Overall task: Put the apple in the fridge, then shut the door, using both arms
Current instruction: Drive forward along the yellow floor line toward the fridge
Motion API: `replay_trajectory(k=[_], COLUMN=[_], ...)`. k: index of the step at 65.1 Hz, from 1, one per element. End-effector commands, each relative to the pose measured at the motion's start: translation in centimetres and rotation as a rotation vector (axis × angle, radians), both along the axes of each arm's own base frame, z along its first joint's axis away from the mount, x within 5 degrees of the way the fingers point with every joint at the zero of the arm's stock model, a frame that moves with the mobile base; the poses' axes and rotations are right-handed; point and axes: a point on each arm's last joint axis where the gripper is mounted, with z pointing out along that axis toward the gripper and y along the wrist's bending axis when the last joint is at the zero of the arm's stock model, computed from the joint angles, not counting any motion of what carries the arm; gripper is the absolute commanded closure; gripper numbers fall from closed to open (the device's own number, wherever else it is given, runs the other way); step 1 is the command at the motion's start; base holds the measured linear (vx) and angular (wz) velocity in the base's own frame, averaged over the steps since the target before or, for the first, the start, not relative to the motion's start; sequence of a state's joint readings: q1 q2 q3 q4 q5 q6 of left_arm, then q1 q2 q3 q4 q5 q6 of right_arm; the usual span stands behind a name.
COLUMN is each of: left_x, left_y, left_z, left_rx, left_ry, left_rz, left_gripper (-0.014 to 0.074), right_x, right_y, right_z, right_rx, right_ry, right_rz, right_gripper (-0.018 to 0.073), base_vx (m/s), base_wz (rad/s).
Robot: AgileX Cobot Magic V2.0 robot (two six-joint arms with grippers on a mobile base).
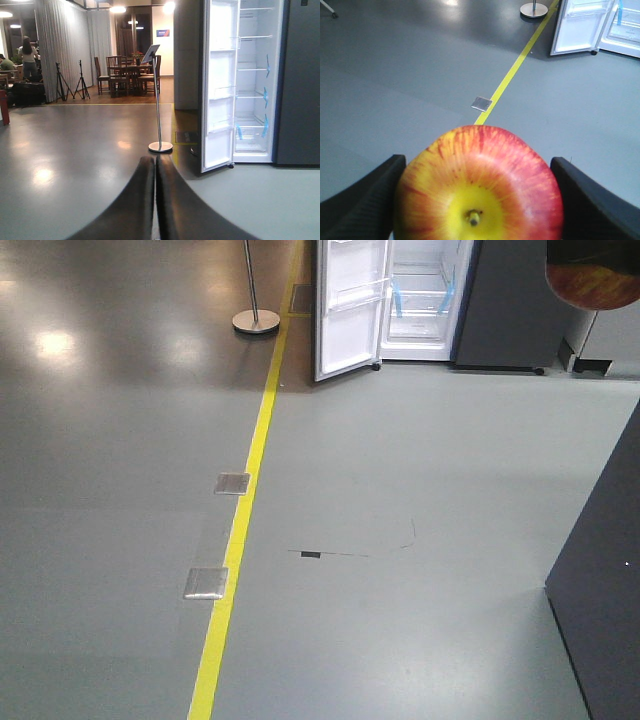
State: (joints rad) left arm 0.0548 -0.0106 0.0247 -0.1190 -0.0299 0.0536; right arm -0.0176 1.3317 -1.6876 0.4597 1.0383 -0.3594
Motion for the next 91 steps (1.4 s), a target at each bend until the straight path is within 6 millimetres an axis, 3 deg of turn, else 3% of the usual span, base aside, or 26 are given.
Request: replay_trajectory(k=[1, 91], left_x=[-0.35, -0.35], left_y=[0.04, 0.04], left_z=[1.39, 1.39], left_rx=[-0.01, -0.01], left_ry=[-0.111, -0.111], left_rz=[0.002, 0.002], left_gripper=[0.0603, 0.0603], right_x=[-1.0, -1.0], right_y=[-0.07, -0.07], right_z=[2.24, 2.24], right_rx=[0.029, 0.029], right_ry=[-0.126, -0.126], right_rz=[-0.017, -0.017], right_gripper=[0.0298, 0.0298], base_vx=[0.21, 0.19], base_wz=[-0.05, -0.03])
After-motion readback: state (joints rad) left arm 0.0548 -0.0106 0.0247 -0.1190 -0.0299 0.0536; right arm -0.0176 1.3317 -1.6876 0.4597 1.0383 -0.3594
